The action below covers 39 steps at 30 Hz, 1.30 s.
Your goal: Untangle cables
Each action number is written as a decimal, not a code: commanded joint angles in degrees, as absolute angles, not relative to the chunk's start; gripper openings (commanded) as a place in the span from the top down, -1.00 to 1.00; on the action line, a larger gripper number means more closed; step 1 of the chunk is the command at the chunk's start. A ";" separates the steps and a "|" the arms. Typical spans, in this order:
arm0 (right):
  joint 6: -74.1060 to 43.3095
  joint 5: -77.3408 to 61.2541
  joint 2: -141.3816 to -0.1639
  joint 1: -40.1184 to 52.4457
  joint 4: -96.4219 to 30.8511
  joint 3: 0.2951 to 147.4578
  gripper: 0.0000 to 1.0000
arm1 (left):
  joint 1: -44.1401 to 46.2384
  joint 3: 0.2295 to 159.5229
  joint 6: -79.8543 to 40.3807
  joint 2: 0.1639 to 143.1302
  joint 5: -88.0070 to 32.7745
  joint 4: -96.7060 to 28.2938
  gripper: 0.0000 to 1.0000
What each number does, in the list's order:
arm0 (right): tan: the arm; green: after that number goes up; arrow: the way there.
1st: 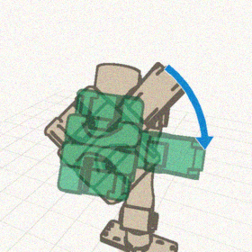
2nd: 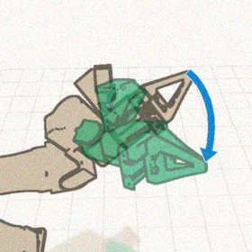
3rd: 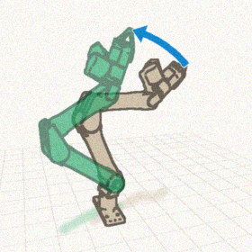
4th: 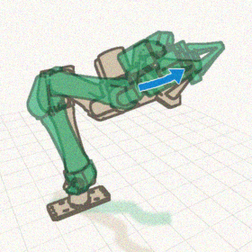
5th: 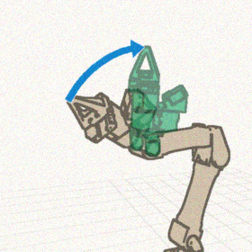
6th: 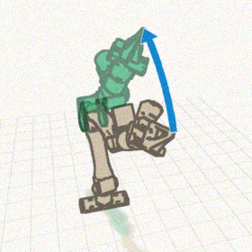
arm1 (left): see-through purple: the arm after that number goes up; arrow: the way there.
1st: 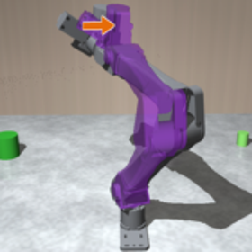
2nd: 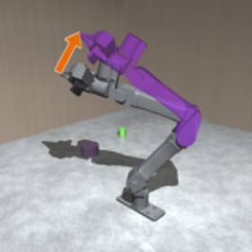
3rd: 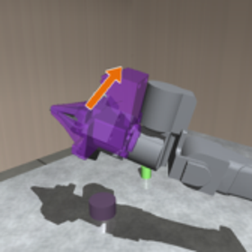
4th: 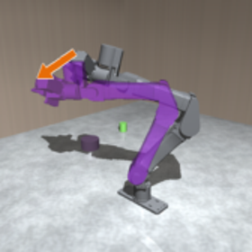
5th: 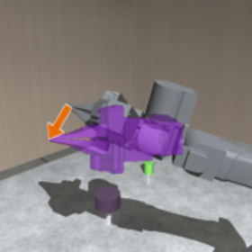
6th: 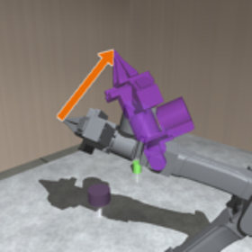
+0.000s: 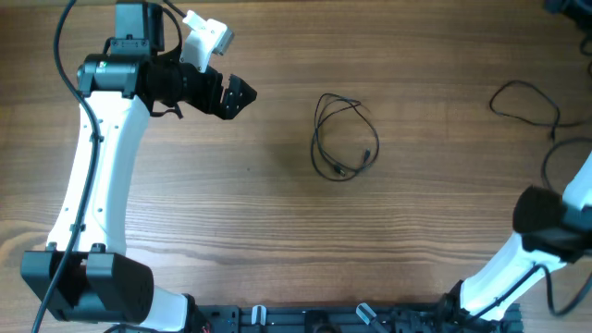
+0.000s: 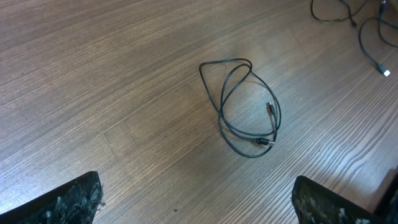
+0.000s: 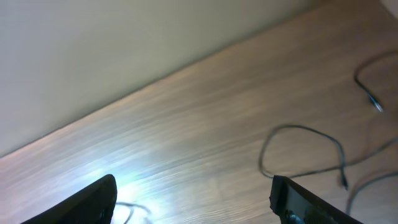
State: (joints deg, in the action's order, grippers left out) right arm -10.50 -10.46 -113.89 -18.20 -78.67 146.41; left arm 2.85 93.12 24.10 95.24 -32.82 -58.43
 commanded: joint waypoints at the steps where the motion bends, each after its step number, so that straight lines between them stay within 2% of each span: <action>1: -8.97 -9.08 -106.74 -15.07 -80.07 147.57 -0.66 | 2.72 92.84 24.01 93.71 -32.80 -58.08 -1.00; 12: -9.93 -10.35 -105.08 -4.40 -91.74 147.24 -0.70 | 2.66 92.84 21.37 92.14 -26.57 -55.57 -1.00; 21: -12.95 -7.03 -105.67 4.03 -92.12 138.45 -0.72 | -2.07 92.84 17.39 91.92 -26.26 -54.70 -1.00; 29: -16.19 -5.37 -105.82 9.17 -87.94 125.03 -0.69 | -8.27 92.84 14.48 91.92 -27.81 -54.46 -1.00; 39: -28.77 1.67 -106.06 17.12 -79.02 111.09 -0.68 | -8.60 92.84 14.50 91.92 -27.35 -54.94 -1.00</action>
